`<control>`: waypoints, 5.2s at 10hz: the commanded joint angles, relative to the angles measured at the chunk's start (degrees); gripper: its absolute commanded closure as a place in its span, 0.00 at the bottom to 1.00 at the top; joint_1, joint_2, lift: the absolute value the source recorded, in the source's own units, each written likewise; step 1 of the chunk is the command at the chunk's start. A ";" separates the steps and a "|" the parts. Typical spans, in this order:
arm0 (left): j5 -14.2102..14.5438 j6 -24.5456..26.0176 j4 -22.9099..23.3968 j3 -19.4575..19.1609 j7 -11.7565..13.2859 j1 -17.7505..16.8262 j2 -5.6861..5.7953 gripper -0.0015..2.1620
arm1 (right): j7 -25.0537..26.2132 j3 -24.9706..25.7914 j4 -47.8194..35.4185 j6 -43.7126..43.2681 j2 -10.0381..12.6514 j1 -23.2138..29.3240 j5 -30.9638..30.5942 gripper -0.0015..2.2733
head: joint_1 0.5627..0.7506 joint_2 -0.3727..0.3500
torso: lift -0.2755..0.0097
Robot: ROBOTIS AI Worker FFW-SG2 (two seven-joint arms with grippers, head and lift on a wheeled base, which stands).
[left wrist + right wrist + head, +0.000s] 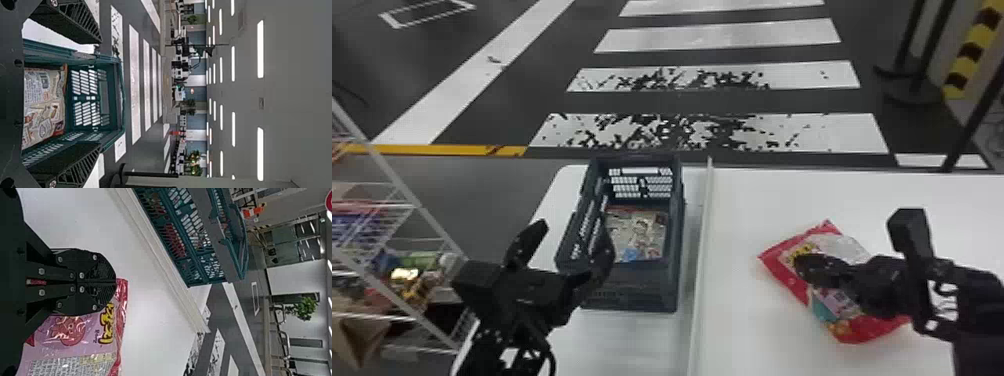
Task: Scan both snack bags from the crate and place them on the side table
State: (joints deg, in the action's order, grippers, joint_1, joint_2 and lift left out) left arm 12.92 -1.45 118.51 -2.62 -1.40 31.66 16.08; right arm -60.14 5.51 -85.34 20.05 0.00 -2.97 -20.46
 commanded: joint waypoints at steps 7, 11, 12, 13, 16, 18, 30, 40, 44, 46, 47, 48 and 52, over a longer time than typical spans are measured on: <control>-0.26 0.00 0.23 0.16 0.00 0.51 -0.26 0.03 | 1.70 6.18 8.61 -6.91 0.05 -4.85 -2.57 0.99 | 0.70 0.72 | 0.62; -0.17 0.00 0.15 0.24 0.00 0.43 -0.26 0.03 | 1.87 9.52 10.54 -9.90 0.05 -5.02 -4.15 0.99 | 0.70 0.67 | 0.62; -0.17 0.00 0.06 0.33 0.08 0.34 -0.26 0.03 | 1.87 10.13 10.98 -10.78 -0.26 -5.02 -4.50 0.99 | 0.70 0.65 | 0.62; -0.17 0.00 0.06 0.33 0.00 0.34 -0.26 0.03 | 1.87 10.92 11.42 -11.13 -0.70 -5.20 -4.50 0.99 | 0.70 0.64 | 0.62; -0.26 0.00 0.15 0.42 0.00 0.34 -0.35 0.03 | 3.46 13.74 13.62 -13.06 -1.32 -6.08 -4.59 0.99 | 0.70 0.60 | 0.62; -0.26 0.00 0.06 0.60 0.00 0.16 -0.35 0.03 | 5.13 14.35 13.97 -13.06 -1.32 -6.26 -4.59 0.99 | 0.70 0.57 | 0.62; -0.17 0.00 -0.03 0.33 0.00 0.43 -0.26 0.03 | 7.41 17.08 -0.09 -3.22 -0.62 -0.19 1.39 0.99 | 0.70 0.51 | 0.62; -0.17 0.35 -0.73 0.60 0.00 -0.45 -0.26 0.04 | 6.71 17.96 -2.03 -7.26 0.05 7.81 2.35 0.99 | 0.70 0.48 | 0.62; -0.09 0.35 -0.82 0.60 0.00 -0.63 -0.17 0.04 | 8.38 17.96 2.46 -13.06 0.05 7.81 2.26 0.99 | 0.70 0.49 | 0.62; -0.09 0.35 -0.73 0.60 0.00 -0.63 -0.09 0.04 | 8.82 18.40 1.93 -14.12 0.05 7.90 2.35 0.99 | 0.70 0.49 | 0.62; -0.09 0.35 -0.73 0.60 0.00 -0.54 -0.09 0.04 | 8.82 18.48 -0.36 -13.59 0.05 7.98 2.53 0.99 | 0.70 0.49 | 0.62; -0.09 0.35 -0.73 0.60 0.00 -0.45 -0.09 0.04 | 8.73 18.48 -3.08 -12.18 0.05 8.16 2.53 0.99 | 0.70 0.49 | 0.62; -0.09 0.00 -0.73 0.51 0.08 -0.19 -0.09 0.04 | 8.46 18.04 -15.47 -6.73 0.05 15.45 7.27 0.99 | 0.70 0.46 | 0.62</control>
State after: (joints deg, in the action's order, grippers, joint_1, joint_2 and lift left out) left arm 12.83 -1.43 117.77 -2.06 -1.32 31.46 16.00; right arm -51.75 23.66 -99.34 13.16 0.00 11.20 -13.74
